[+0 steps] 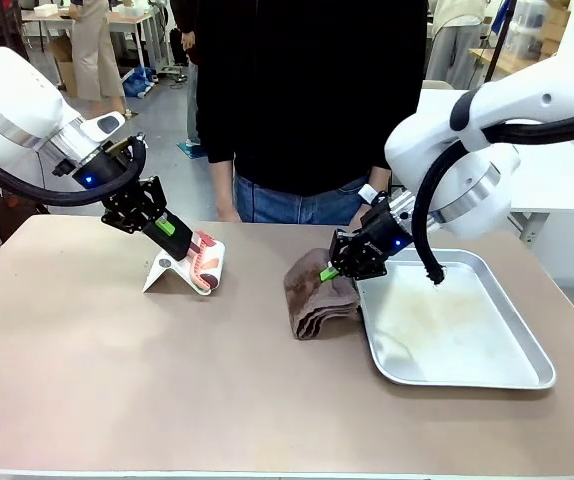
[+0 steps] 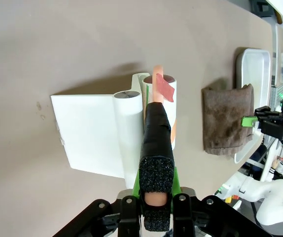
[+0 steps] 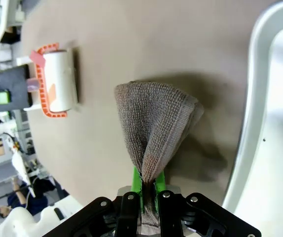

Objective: Clean the surface of the table.
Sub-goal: Return the Lint Roller and towel to their original positions.

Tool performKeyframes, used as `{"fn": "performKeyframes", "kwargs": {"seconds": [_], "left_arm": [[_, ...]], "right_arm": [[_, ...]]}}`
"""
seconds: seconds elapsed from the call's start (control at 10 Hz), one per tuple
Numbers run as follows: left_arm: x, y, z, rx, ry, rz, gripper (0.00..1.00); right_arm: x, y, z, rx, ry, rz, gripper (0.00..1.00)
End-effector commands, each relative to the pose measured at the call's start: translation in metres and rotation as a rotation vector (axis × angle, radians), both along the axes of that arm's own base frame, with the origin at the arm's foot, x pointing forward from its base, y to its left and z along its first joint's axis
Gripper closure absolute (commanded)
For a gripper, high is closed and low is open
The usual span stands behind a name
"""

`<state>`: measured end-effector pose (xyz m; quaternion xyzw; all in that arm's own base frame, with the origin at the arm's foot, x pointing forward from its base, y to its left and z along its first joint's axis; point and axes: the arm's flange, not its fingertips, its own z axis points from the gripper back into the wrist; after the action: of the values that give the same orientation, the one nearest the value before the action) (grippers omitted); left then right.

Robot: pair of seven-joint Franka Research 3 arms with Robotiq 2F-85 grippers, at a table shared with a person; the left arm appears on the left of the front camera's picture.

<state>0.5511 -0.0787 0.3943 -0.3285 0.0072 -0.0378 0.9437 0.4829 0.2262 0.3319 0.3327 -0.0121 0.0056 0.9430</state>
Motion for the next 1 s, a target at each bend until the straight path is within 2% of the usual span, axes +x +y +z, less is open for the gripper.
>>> {"fn": "performKeyframes", "kwargs": {"seconds": [0.0, 0.6, 0.9], "left_arm": [[0.0, 0.004, -0.003, -0.03, -0.006, -0.021, 0.78], [0.001, 0.004, -0.003, -0.029, -0.002, -0.014, 0.78], [0.001, 0.005, -0.003, -0.026, -0.003, -0.02, 0.78]], "right_arm": [[0.005, 0.019, 0.013, -0.061, -0.001, -0.007, 0.89], [0.006, 0.07, 0.03, 0.042, 0.017, 0.082, 0.89], [0.005, 0.075, 0.019, 0.03, 0.048, 0.073, 0.89]]}}
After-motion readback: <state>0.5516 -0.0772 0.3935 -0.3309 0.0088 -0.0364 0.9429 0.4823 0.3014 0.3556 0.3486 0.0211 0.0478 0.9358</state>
